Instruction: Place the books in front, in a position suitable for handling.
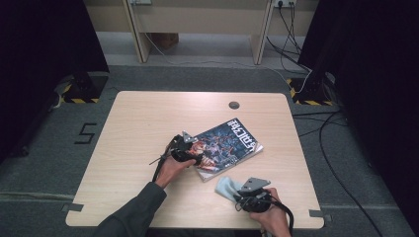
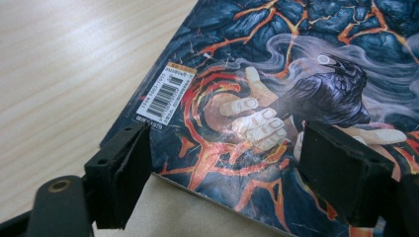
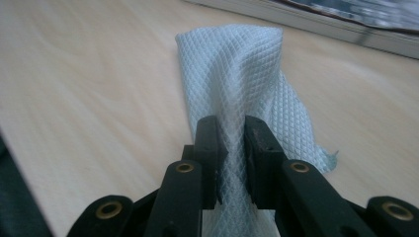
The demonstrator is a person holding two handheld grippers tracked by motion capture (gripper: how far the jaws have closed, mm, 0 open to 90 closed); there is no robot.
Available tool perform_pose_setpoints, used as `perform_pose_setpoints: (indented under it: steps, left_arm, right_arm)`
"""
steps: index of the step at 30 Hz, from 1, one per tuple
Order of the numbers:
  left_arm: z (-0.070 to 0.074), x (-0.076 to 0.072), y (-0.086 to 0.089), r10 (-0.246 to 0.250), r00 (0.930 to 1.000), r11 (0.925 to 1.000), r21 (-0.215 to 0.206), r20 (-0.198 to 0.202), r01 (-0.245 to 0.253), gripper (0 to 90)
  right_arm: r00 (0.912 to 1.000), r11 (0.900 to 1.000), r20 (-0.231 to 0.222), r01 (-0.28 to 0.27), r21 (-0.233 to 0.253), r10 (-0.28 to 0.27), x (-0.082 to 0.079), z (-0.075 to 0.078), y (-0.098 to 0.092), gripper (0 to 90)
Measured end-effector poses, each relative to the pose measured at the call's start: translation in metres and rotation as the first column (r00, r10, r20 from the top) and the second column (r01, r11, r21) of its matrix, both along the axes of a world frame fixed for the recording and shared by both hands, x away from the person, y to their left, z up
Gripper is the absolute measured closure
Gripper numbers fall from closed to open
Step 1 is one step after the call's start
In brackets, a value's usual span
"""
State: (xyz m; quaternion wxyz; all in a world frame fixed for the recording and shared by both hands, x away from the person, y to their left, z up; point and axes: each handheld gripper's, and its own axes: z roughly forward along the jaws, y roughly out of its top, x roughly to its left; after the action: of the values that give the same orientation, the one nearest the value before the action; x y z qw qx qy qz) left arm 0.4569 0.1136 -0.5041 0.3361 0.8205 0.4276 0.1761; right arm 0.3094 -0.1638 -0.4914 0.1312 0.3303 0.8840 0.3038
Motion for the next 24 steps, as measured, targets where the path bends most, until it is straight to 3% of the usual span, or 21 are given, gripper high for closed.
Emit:
perform_pose_setpoints:
  steps: [1, 2, 7, 9, 10, 11, 12, 13, 14, 15, 17, 18, 19, 20, 24]
  left_arm:
    - [0.000, 0.000, 0.000, 0.000, 1.0000, 1.0000, 0.000, 0.000, 0.000, 19.3]
    - [0.001, -0.001, 0.002, -0.004, 0.9999, 0.9999, 0.012, -0.013, 0.004, 19.2]
    - [0.003, -0.010, 0.006, -0.011, 0.9998, 0.9993, 0.036, -0.015, 0.012, 19.6]
    - [0.004, -0.017, 0.009, -0.006, 0.9999, 0.9989, 0.047, -0.009, 0.006, 19.9]
    - [0.004, -0.027, 0.013, -0.015, 0.9999, 0.9982, 0.059, 0.006, 0.014, 20.7]
    - [0.004, -0.027, 0.013, -0.015, 0.9999, 0.9982, 0.059, 0.006, 0.014, 21.5]
    - [0.002, -0.032, 0.015, -0.031, 0.9995, 0.9932, 0.112, -0.005, 0.031, 21.5]
    - [0.000, -0.035, 0.016, -0.041, 0.9991, 0.9904, 0.132, 0.010, 0.039, 21.2]
    - [0.000, -0.038, 0.018, -0.039, 0.9992, 0.9925, 0.116, 0.004, 0.039, 21.9]
    - [0.000, -0.040, 0.020, -0.035, 0.9994, 0.9927, 0.116, 0.005, 0.034, 22.3]
    - [0.001, -0.044, 0.021, -0.046, 0.9980, 0.9889, 0.143, 0.042, 0.040, 23.2]
    - [0.004, -0.044, 0.022, -0.029, 0.9985, 0.9961, 0.084, 0.045, 0.026, 23.0]
    - [0.004, -0.044, 0.022, -0.029, 0.9985, 0.9961, 0.084, 0.045, 0.026, 22.8]
    - [0.006, -0.043, 0.022, -0.019, 0.9989, 0.9983, 0.057, 0.044, 0.016, 22.8]
    - [0.014, -0.035, 0.013, -0.030, 0.9985, 0.9983, 0.052, 0.045, 0.027, 22.3]
  right_arm:
    - [1.0000, 1.000, 0.000, 0.000, 0.000, 0.000, 0.000, 0.000, 0.000, 78.3]
    - [0.9989, 0.999, 0.012, 0.045, -0.013, -0.044, 0.005, -0.001, -0.010, 78.3]
    - [0.9917, 0.991, 0.030, 0.126, -0.035, -0.125, 0.015, 0.001, -0.033, 78.3]
    - [0.9795, 0.980, 0.041, 0.199, -0.032, -0.197, 0.025, -0.001, -0.051, 78.1]
    - [0.9761, 0.977, 0.045, 0.214, -0.024, -0.213, 0.028, -0.002, -0.055, 78.1]
    - [0.9761, 0.977, 0.045, 0.214, -0.024, -0.213, 0.028, -0.002, -0.055, 78.1]
    - [0.9731, 0.974, 0.043, 0.227, -0.024, -0.226, 0.030, -0.002, -0.059, 78.1]
    - [0.9687, 0.969, 0.055, 0.244, -0.037, -0.242, 0.035, -0.001, -0.063, 78.0]
    - [0.9660, 0.966, 0.062, 0.254, -0.040, -0.251, 0.038, -0.001, -0.066, 77.9]
    - [0.9570, 0.958, 0.066, 0.285, -0.041, -0.282, 0.045, -0.001, -0.072, 77.7]
    - [0.9526, 0.953, 0.072, 0.299, -0.047, -0.296, 0.049, -0.001, -0.075, 77.7]
    - [0.9447, 0.945, 0.066, 0.324, -0.042, -0.321, 0.055, -0.001, -0.081, 77.6]
    - [0.9447, 0.945, 0.066, 0.324, -0.042, -0.321, 0.055, -0.001, -0.081, 77.6]
    - [0.9404, 0.941, 0.067, 0.336, -0.038, -0.334, 0.058, -0.001, -0.083, 77.7]
    - [0.9322, 0.933, 0.073, 0.358, -0.039, -0.355, 0.067, 0.000, -0.091, 77.6]
